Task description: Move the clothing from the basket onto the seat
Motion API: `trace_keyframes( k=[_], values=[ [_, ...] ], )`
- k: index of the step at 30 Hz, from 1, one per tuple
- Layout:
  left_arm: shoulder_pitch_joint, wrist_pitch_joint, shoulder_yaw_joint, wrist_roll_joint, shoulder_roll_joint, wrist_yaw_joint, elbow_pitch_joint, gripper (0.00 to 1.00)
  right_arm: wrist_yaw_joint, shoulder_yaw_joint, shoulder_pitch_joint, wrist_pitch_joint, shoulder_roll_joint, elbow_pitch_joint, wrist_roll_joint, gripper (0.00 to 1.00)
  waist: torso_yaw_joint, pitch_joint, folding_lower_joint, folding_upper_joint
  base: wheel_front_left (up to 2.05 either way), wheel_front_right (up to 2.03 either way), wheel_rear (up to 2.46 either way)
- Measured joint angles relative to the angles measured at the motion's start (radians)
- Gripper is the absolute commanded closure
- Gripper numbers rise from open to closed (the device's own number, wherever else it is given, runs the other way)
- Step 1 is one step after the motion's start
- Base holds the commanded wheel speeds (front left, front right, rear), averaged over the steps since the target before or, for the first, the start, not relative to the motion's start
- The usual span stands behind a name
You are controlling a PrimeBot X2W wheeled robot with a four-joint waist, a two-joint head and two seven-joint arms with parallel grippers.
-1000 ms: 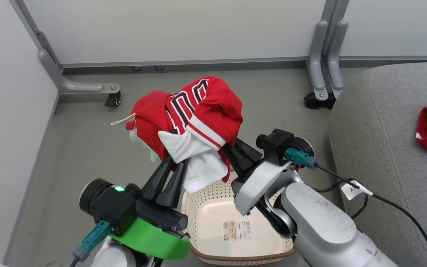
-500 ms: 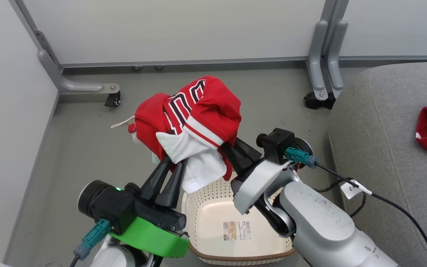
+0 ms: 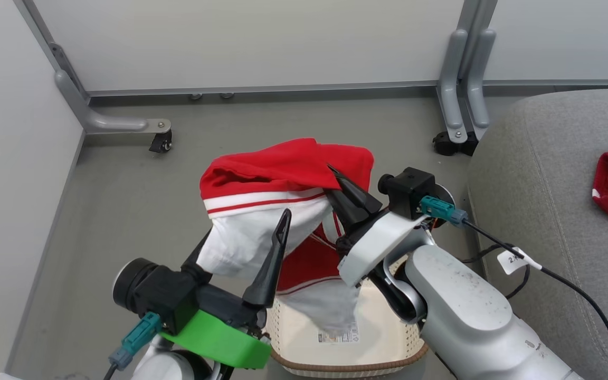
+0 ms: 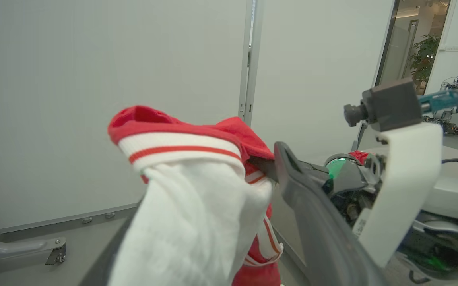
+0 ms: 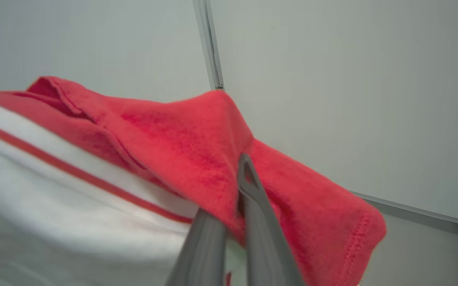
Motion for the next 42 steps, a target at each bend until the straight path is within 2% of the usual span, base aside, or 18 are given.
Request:
trace_keyframes(
  k=[7, 20, 31, 42],
  values=[
    [0.001, 0.017, -0.018, 0.001, 0.008, -0.002, 0.008, 0.0, 0.0, -0.048, -0.006, -0.004, 0.0, 0.007, -0.015, 1.0, -0.01, 0.004, 0.0, 0.0, 0.0, 0.0, 0.0],
    [0.018, 0.052, -0.124, 0.035, 0.027, -0.049, 0.049, 0.0, 0.0, -0.161, -0.021, -0.006, 0.0, 0.022, -0.091, 1.0, -0.08, 0.024, 0.0, 0.0, 0.0, 0.0, 0.0],
    [0.016, 0.059, -0.165, 0.081, 0.051, -0.058, 0.06, 0.0, 0.0, -0.197, -0.011, 0.005, 0.0, -0.001, -0.128, 1.0, -0.204, 0.056, 0.0, 0.0, 0.0, 0.0, 0.0],
    [0.0, 0.09, -0.166, 0.118, 0.108, -0.056, 0.022, 0.0, 0.0, -0.284, 0.012, 0.004, -0.001, -0.038, -0.161, 1.0, -0.375, 0.113, 0.0, 0.0, 0.0, 0.0, 0.0]
  ],
)
